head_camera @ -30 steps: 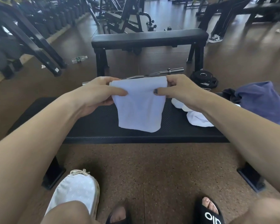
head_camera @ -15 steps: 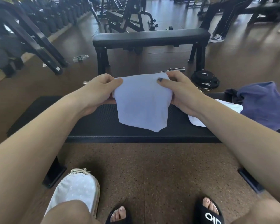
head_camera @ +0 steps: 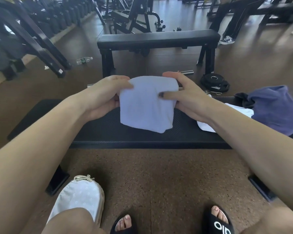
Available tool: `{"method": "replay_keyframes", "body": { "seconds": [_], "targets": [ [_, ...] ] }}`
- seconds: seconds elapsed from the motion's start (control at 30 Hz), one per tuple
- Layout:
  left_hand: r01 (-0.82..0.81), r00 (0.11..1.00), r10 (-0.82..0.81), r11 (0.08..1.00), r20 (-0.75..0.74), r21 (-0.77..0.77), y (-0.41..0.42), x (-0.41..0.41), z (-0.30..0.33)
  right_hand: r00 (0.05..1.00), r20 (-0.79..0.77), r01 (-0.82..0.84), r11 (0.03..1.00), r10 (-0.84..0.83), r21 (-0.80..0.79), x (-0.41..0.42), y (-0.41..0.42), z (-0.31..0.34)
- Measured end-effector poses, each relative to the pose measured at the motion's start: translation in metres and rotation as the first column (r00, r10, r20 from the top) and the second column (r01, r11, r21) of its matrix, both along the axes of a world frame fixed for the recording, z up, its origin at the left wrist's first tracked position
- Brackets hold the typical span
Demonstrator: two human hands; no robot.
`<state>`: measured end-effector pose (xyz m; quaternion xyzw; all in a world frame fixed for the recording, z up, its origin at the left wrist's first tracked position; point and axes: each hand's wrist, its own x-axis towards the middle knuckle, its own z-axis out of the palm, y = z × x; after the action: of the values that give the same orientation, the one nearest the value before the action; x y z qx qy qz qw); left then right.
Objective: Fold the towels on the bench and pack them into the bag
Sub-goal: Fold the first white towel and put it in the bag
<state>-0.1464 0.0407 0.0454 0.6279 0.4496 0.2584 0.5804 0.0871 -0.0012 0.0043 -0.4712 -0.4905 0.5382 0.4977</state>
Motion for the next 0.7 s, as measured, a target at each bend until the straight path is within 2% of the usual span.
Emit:
{"method": "replay_keyframes", "body": {
  "seconds": [0.23, 0.33, 0.43, 0.57, 0.7],
  "targets": [
    [-0.113, 0.990, 0.120, 0.990, 0.080, -0.085, 0.004, -0.003, -0.011, 0.997, 0.066, -0.026, 0.998, 0.030, -0.061, 0.000, -0.001, 0.002],
    [-0.095, 0.994, 0.098, 0.994, 0.041, -0.061, 0.004, -0.004, -0.013, 0.996, 0.091, -0.010, 0.997, 0.017, -0.077, 0.001, 0.000, 0.001],
    [-0.122, 0.992, 0.122, 0.992, -0.029, 0.017, 0.004, -0.004, -0.013, 0.995, 0.099, 0.006, 0.997, 0.001, -0.071, 0.001, 0.000, 0.000],
    [-0.155, 0.987, 0.157, 0.987, 0.047, -0.035, 0.001, -0.001, -0.012, 0.994, 0.107, 0.006, 0.999, -0.001, -0.045, 0.000, 0.001, 0.001],
    [-0.100, 0.992, 0.108, 0.990, 0.073, -0.104, -0.004, 0.000, -0.008, 0.992, 0.128, -0.013, 1.000, 0.011, 0.014, -0.002, 0.002, -0.001]
  ]
}}
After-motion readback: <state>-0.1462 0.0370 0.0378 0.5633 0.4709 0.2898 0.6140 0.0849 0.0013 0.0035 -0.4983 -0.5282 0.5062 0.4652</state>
